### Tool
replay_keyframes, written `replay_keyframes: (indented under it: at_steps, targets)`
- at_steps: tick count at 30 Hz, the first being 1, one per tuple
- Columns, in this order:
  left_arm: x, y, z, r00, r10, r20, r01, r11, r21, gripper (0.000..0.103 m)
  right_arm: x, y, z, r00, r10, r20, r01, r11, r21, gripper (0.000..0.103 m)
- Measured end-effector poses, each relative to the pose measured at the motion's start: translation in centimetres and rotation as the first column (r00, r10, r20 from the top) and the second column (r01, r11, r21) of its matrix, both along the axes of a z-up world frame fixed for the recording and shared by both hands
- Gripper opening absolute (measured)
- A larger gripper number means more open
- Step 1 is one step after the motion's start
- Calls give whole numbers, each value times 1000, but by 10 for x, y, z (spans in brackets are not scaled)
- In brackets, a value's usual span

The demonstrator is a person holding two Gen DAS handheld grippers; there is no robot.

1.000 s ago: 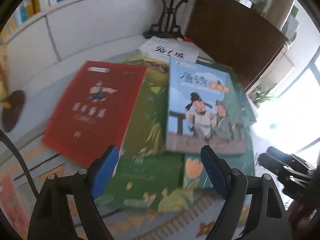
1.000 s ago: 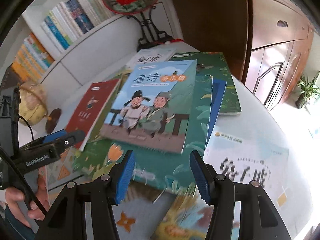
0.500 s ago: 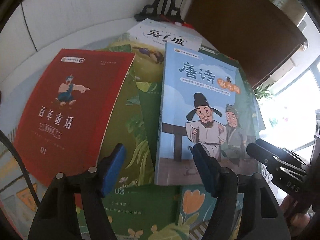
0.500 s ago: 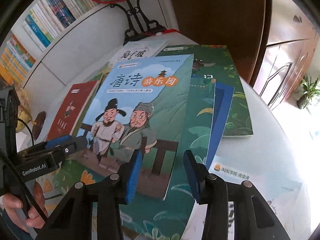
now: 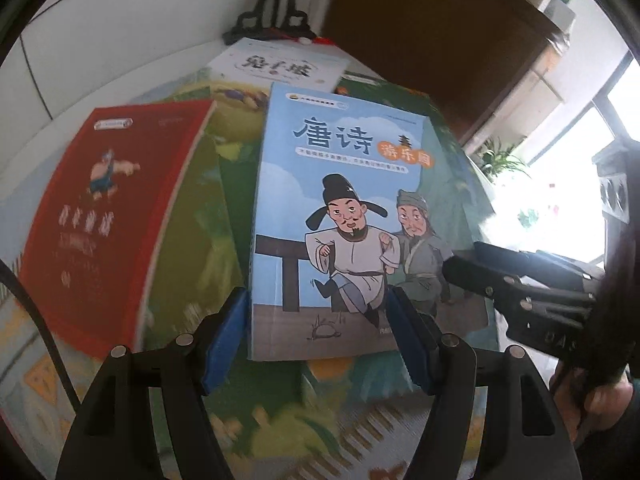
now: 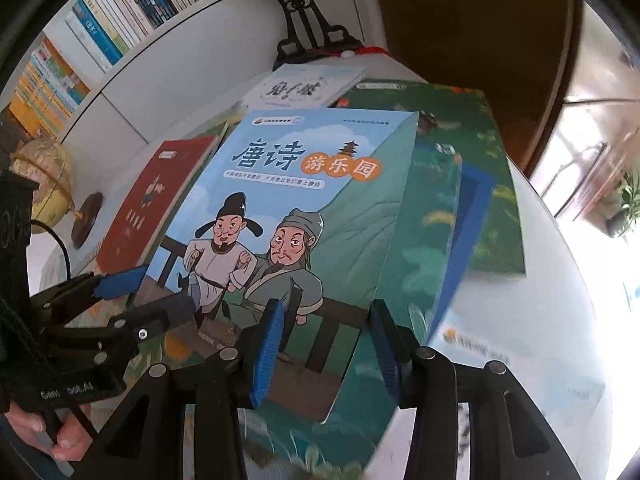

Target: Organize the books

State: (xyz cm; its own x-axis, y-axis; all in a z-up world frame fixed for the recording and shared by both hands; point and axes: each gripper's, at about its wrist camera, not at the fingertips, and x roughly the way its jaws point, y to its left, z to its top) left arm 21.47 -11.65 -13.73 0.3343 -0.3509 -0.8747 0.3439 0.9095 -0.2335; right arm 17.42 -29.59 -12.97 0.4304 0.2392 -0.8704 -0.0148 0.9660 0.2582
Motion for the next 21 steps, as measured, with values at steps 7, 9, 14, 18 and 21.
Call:
replay_keyframes:
  at_steps: [7, 9, 14, 18, 21]
  targets:
    - [-63, -20, -6, 998, -38, -46, 37, 999, -20, 67, -55, -17, 4, 999, -21, -42, 22, 1000, 12, 44]
    - [-72, -24, -9, 996, -53, -68, 50, 998, -38, 67, -69, -24, 1, 997, -31, -64, 33, 999, 20, 44]
    - [-84, -28, -19, 992, -72, -102, 67, 996, -54, 67, -96, -48, -9, 992, -80, -102, 87, 994, 72, 44]
    - [-78, -27, -26, 990, -67, -124, 59, 996, -63, 67, -103, -56, -18, 988, -114, -106, 124, 988, 96, 44]
    - [-77, -28, -33, 986, -66, -155, 53, 995, -87, 67, -106, -54, -19, 991, -106, -84, 116, 986, 117, 44]
